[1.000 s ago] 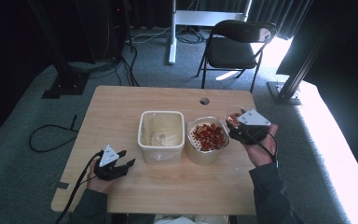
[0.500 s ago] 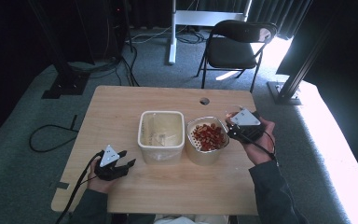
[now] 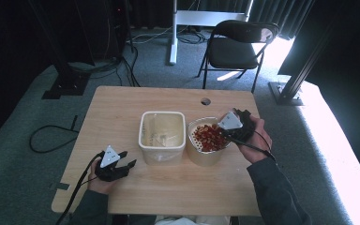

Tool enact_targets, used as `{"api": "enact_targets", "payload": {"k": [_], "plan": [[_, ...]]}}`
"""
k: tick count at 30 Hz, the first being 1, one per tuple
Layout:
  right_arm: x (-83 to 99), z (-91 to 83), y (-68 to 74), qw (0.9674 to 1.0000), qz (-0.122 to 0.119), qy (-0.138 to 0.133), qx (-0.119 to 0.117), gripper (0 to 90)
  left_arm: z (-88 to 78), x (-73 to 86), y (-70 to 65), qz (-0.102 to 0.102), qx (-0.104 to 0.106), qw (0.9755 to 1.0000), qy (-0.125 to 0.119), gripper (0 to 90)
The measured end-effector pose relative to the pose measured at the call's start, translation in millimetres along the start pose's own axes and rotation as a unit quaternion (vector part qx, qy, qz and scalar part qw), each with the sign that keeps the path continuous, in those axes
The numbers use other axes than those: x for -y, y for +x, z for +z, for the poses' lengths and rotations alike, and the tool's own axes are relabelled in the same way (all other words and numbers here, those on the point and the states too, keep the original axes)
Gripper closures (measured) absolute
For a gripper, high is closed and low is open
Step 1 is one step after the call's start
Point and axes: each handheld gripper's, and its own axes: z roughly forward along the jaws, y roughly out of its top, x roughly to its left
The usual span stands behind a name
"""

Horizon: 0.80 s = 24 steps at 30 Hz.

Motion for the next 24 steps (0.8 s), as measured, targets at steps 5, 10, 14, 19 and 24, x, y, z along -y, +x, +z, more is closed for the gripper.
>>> {"api": "enact_targets", "payload": {"k": [5,10,14,19,24], "plan": [[-6.6,3.2,9.2,0.9971,-0.07,0.023,0.021,34.8,-0.3,-0.1,0.0,0.0,0.0,1.0,0.0,47.1],[-13.1,5.8,17.9,0.9892,-0.134,0.044,0.042,34.8,-0.3,0.0,0.0,-0.001,0.0,1.0,-0.001,47.1],[-16.6,6.4,20.9,0.9835,-0.166,0.049,0.053,34.8,-0.5,-0.1,0.1,0.0,-0.001,1.0,-0.001,47.1],[-21.8,6.1,25.0,0.973,-0.212,0.057,0.071,34.8,-0.8,-0.1,0.1,-0.001,-0.001,1.0,-0.002,47.1],[-23.3,5.6,26.2,0.9664,-0.237,0.06,0.08,34.8,-0.8,-0.1,0.0,0.0,-0.001,1.0,-0.002,47.1]]}}
